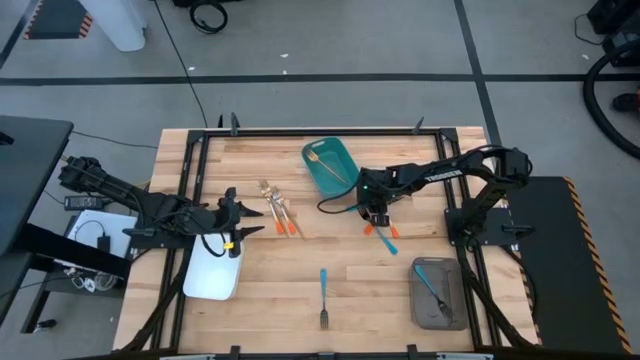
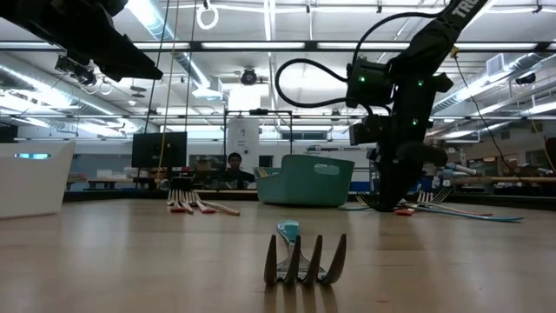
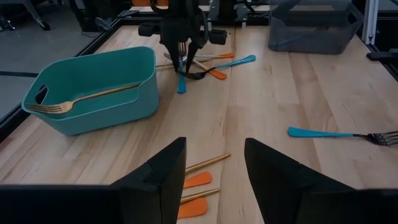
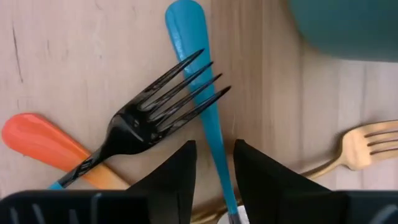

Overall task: Sort silverware by color (type)
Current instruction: Put the blue fork into the black bin

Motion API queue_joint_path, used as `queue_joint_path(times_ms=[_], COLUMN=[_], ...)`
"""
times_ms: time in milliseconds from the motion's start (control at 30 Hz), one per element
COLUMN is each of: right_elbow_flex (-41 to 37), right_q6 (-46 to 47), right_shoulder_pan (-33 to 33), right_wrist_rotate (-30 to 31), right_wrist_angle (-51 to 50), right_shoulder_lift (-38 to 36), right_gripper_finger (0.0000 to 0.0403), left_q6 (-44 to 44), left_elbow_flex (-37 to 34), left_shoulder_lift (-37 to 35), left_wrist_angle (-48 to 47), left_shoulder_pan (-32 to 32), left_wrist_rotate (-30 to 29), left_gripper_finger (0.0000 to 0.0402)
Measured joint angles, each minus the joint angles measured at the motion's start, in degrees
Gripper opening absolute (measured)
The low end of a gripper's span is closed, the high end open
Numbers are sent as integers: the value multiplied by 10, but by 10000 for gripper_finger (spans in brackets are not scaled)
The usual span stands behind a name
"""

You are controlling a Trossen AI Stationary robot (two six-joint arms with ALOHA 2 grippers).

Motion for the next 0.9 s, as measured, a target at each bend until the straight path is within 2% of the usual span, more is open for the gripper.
queue_joint_path(times_ms=[367,500,633,900], right_elbow_flex=[-1,14,50,116], right_q6=[-3,5,12,36], right_shoulder_pan=[-1,5,18,37], right_wrist_rotate=[-8,-4,32,34], right_wrist_angle=[-2,-19,-38,-67], right_shoulder_lift=[0,3,4,3], right_gripper_finger=[16,15,21,23], left_q6=[0,0,0,-3], left_elbow_flex=[0,0,0,0], left_shoulder_lift=[0,0,0,0], left_wrist_angle=[0,0,0,-1], left_shoulder_pan=[0,0,0,0], left_wrist_rotate=[0,0,0,0], left_gripper_finger=[172,172,172,172])
